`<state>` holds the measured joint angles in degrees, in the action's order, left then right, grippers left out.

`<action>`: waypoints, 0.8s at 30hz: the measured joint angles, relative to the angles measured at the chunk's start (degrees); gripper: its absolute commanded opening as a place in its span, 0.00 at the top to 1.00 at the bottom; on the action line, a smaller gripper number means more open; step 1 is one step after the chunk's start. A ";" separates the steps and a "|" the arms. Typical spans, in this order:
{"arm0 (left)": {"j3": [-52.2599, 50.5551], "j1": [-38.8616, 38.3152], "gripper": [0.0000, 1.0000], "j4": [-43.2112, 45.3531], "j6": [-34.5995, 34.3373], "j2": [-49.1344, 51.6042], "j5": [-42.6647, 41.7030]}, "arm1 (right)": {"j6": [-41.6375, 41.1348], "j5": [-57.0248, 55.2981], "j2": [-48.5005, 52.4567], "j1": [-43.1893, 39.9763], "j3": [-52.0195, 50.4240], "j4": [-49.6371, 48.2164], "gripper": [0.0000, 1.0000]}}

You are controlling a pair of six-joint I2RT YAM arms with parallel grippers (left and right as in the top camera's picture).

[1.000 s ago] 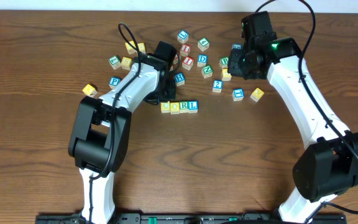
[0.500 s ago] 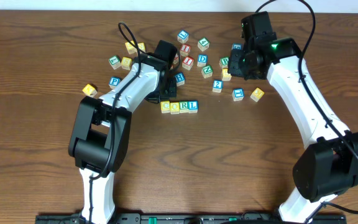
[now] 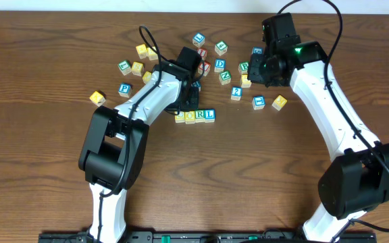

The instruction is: Spell out CORL

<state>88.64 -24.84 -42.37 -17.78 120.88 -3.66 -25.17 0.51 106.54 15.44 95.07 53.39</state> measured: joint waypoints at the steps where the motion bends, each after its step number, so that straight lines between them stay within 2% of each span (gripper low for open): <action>1: -0.02 -0.02 0.93 0.00 0.00 0.00 0.15 | 0.00 0.00 0.00 0.00 0.00 0.02 0.74; 18: -0.02 -0.02 0.93 -1.33 0.02 0.00 1.07 | 0.00 -0.11 0.00 0.00 0.00 0.37 0.74; 24: 0.22 1.68 0.92 -1.60 0.90 0.00 4.33 | 0.00 -0.11 0.00 0.00 0.00 0.37 0.73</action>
<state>88.86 -23.16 -43.97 -16.88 120.88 0.67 -25.17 0.40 106.54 15.44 95.07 53.76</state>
